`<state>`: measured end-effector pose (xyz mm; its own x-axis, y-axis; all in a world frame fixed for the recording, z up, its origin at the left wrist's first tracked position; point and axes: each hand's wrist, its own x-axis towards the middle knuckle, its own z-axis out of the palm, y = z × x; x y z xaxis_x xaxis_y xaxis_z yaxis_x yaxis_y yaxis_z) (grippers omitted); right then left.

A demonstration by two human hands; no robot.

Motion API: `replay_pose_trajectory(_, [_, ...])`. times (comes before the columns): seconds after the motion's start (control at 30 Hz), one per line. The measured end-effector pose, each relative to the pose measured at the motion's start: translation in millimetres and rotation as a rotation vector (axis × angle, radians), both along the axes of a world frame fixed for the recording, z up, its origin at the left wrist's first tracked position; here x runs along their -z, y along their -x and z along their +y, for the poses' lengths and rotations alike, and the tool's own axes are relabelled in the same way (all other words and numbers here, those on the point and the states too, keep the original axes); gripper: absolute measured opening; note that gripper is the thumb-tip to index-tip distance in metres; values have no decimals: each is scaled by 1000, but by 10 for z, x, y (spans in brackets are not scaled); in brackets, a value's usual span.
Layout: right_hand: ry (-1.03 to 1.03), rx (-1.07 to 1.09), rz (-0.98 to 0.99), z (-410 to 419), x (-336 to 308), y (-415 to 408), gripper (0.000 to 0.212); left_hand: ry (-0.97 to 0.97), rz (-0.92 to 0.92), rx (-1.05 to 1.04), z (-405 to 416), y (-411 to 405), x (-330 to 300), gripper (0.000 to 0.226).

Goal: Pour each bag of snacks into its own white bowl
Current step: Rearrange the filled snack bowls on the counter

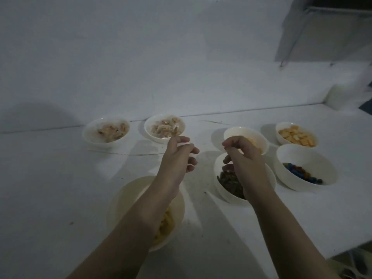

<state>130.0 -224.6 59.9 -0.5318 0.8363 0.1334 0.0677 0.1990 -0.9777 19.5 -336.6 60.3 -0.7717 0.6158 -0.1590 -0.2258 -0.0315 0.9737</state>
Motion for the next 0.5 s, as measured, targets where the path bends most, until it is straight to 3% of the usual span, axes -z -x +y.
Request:
replay_pose_trajectory(0.4, [-260, -161, -194, 1830, -227, -851, 24, 216, 393, 122, 1794, -883, 29, 12])
replay_pose_trajectory(0.5, [-248, -143, -233, 2326, -210, -1047, 22, 285, 408, 159, 2194, -1092, 90, 12])
